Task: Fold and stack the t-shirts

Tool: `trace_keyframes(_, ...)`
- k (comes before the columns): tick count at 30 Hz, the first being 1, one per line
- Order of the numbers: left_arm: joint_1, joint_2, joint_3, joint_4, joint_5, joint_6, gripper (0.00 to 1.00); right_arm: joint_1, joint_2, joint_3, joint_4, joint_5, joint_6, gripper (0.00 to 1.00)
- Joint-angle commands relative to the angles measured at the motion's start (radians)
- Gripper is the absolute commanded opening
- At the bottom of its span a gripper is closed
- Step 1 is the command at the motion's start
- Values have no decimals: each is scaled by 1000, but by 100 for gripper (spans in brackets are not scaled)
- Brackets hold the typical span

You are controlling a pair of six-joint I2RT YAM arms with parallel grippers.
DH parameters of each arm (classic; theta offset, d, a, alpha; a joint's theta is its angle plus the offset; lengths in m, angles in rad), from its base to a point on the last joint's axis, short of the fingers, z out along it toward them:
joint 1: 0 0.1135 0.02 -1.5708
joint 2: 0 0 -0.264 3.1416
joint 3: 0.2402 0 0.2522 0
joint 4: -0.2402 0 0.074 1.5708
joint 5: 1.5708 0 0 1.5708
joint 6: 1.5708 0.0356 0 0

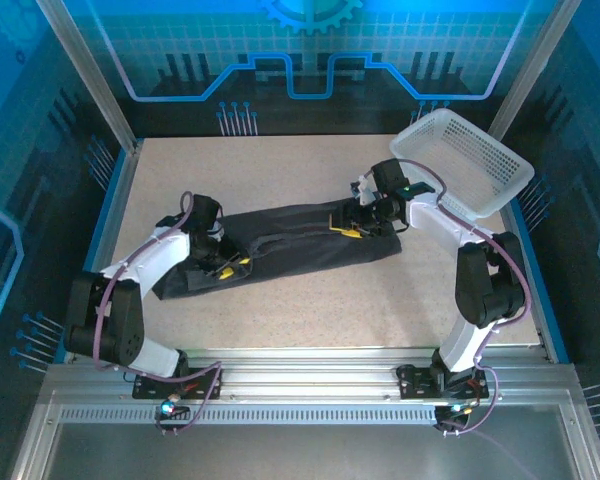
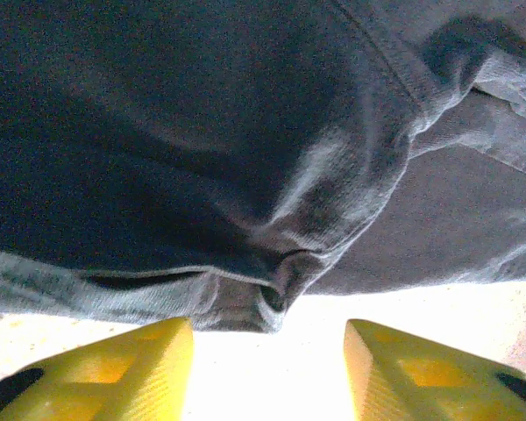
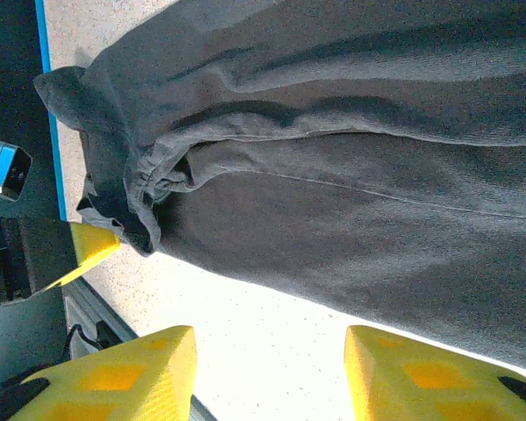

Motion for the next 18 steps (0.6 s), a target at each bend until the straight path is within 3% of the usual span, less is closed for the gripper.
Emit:
trace_keyframes(1, 29, -85, 68, -110, -94, 4, 54, 10, -7, -15, 5, 10, 2, 49)
trace_keyframes(4, 139, -115, 65, -174, -202, -22, 54, 14, 7, -17, 19, 3, 12, 49)
trace_keyframes(9, 330, -103, 1, -128, -163, -69, 55, 33, 29, 13, 17, -3, 15, 49)
trace_keyframes(14, 354, -39, 18, 16, -152, -15, 52, 66, 52, 35, 12, -3, 16, 49)
trace_keyframes(18, 354, 78, 58, 36, -147, 61, 42, 88, 62, 47, 15, -11, 23, 49)
